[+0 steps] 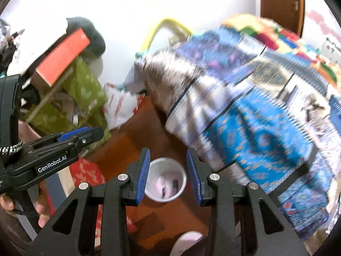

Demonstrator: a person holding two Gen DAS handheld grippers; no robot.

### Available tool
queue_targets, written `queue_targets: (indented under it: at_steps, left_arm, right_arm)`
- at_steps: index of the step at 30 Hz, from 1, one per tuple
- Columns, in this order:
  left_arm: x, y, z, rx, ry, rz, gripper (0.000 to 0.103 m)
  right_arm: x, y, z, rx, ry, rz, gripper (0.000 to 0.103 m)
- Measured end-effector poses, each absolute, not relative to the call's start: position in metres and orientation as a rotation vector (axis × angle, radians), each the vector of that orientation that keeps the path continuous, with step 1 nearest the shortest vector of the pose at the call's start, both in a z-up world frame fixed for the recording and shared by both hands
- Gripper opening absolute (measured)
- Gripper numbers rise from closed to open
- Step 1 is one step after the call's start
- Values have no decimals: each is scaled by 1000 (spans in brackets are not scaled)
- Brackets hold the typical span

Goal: Collect trash
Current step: 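Move both tools back to the items on the bed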

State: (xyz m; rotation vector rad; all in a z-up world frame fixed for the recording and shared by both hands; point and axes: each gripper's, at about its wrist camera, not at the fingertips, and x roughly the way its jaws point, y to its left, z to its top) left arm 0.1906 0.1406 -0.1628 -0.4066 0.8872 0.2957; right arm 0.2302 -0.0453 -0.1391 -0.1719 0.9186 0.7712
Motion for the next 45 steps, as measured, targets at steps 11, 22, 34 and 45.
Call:
queue_targets:
  at_steps: [11, 22, 34, 45]
  left_arm:
    - [199, 64, -73, -253, 676, 199, 52]
    - [230, -14, -26, -149, 555, 111, 89]
    - [325, -88, -36, -99, 584, -11, 90]
    - [435, -143, -104, -53, 732, -133, 82]
  right_arm:
    - [226, -126, -64, -98, 636, 645, 49]
    - [254, -204, -32, -45, 525, 492, 65]
    - [311, -281, -41, 11, 546, 351, 65]
    - [385, -331, -93, 51, 673, 231, 65]
